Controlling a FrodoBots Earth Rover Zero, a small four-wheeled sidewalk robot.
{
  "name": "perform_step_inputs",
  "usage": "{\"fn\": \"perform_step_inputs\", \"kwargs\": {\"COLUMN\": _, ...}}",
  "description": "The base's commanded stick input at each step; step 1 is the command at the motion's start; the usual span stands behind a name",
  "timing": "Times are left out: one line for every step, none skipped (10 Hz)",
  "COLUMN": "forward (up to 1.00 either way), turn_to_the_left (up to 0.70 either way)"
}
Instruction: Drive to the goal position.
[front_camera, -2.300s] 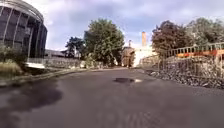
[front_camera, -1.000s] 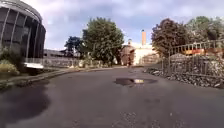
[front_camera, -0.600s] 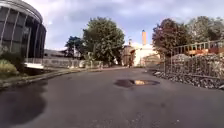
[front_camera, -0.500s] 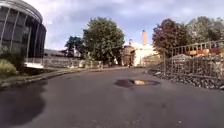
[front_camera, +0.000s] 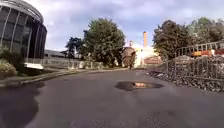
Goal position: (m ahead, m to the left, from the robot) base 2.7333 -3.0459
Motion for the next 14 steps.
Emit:
{"fn": "perform_step_inputs", "kwargs": {"forward": 0.45, "turn_to_the_left": 0.0}}
{"fn": "perform_step_inputs", "kwargs": {"forward": 0.45, "turn_to_the_left": 0.0}}
{"fn": "perform_step_inputs", "kwargs": {"forward": 0.45, "turn_to_the_left": 0.0}}
{"fn": "perform_step_inputs", "kwargs": {"forward": 0.45, "turn_to_the_left": 0.0}}
{"fn": "perform_step_inputs", "kwargs": {"forward": 0.45, "turn_to_the_left": 0.0}}
{"fn": "perform_step_inputs", "kwargs": {"forward": 0.45, "turn_to_the_left": 0.0}}
{"fn": "perform_step_inputs", "kwargs": {"forward": 0.45, "turn_to_the_left": 0.0}}
{"fn": "perform_step_inputs", "kwargs": {"forward": 0.45, "turn_to_the_left": 0.0}}
{"fn": "perform_step_inputs", "kwargs": {"forward": 0.45, "turn_to_the_left": 0.0}}
{"fn": "perform_step_inputs", "kwargs": {"forward": 0.45, "turn_to_the_left": 0.0}}
{"fn": "perform_step_inputs", "kwargs": {"forward": 0.45, "turn_to_the_left": 0.0}}
{"fn": "perform_step_inputs", "kwargs": {"forward": 0.45, "turn_to_the_left": 0.0}}
{"fn": "perform_step_inputs", "kwargs": {"forward": 0.45, "turn_to_the_left": 0.0}}
{"fn": "perform_step_inputs", "kwargs": {"forward": 0.45, "turn_to_the_left": 0.0}}
